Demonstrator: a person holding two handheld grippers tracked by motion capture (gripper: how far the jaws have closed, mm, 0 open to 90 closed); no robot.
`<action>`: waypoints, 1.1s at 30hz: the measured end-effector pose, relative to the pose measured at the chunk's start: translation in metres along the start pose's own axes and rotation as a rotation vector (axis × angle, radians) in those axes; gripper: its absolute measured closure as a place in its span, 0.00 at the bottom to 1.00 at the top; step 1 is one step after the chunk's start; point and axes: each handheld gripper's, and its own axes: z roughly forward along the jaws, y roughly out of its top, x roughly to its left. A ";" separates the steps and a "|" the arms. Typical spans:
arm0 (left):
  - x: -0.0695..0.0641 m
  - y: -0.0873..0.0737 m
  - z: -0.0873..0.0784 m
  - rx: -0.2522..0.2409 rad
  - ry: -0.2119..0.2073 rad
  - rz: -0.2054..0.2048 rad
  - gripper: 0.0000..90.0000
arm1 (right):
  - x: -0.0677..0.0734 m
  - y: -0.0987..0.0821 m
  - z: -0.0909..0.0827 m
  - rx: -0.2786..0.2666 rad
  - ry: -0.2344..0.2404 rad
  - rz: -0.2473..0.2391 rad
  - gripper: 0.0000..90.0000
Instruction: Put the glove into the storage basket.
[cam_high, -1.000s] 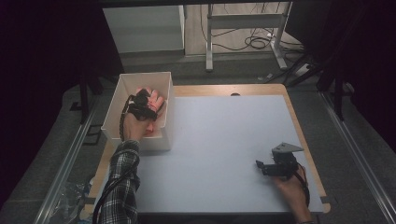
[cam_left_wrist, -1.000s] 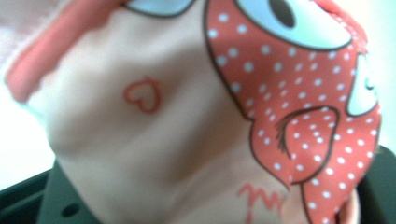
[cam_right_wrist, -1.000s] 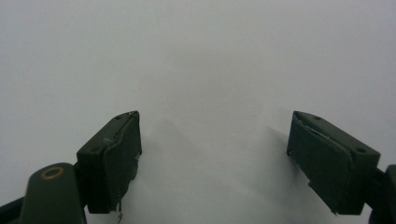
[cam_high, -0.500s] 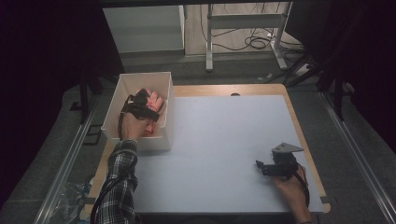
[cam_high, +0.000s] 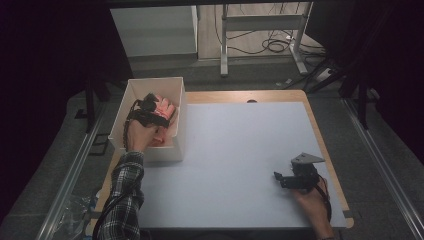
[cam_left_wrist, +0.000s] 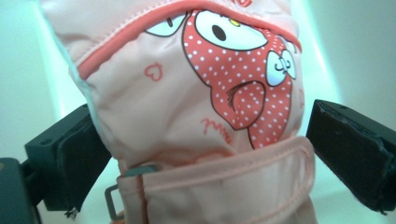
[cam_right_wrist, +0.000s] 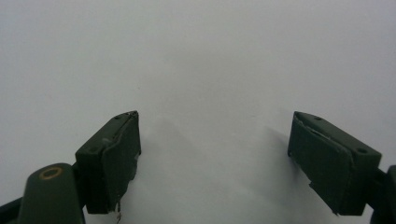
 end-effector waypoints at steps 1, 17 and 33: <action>0.000 -0.001 -0.003 -0.010 -0.003 0.006 0.03 | 0.000 0.000 0.000 0.000 0.000 0.000 0.19; 0.000 -0.007 -0.022 -0.068 -0.024 0.008 0.03 | 0.000 0.000 0.000 0.000 -0.001 0.000 0.19; 0.001 -0.010 -0.039 -0.122 -0.040 0.021 0.03 | 0.000 0.000 0.000 0.000 -0.002 -0.001 0.19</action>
